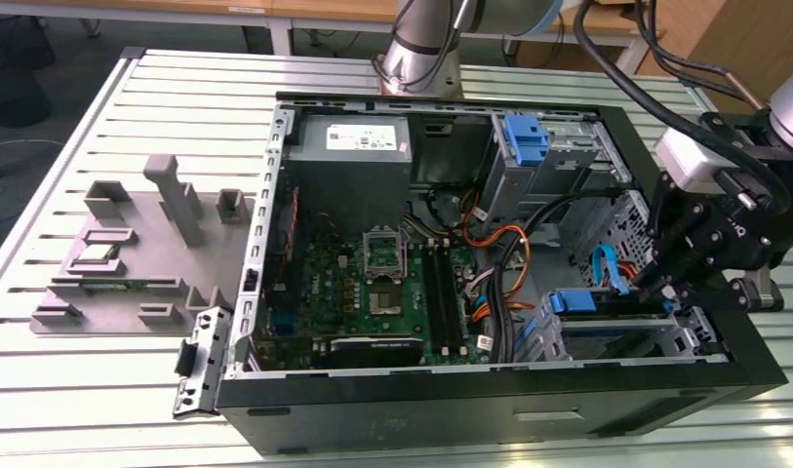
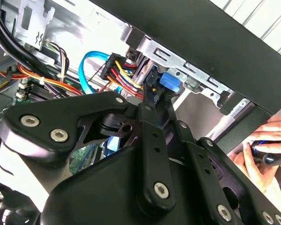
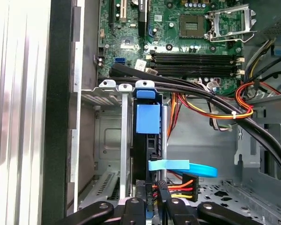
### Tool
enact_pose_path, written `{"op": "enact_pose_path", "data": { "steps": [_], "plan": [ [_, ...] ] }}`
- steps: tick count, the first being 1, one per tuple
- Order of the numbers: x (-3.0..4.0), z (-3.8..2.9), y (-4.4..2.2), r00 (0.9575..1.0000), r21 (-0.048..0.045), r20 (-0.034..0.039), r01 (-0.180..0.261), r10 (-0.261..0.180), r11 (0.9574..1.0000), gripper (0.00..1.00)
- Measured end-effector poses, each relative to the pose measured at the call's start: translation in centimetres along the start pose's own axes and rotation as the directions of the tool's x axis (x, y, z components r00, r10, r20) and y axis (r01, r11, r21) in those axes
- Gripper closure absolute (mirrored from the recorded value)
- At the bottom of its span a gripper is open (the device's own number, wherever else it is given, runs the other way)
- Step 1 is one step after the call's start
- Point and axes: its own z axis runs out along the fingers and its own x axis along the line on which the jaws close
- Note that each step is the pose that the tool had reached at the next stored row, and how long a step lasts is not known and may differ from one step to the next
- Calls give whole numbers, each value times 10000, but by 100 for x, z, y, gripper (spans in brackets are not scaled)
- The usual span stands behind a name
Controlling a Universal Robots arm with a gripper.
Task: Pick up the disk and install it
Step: 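Insert the second disk wire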
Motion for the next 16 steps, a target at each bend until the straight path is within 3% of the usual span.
{"op": "enact_pose_path", "data": {
  "steps": [10, 13, 16],
  "plan": [
    [-12, 15, -1, 10000, 0, -10, 0, 0, 10000, 76],
    [-12, 13, -1, 10000, -1, -15, 0, 0, 10000, 82],
    [-12, 16, -1, 10000, -1, -11, 0, 0, 10000, 82]
  ]
}}
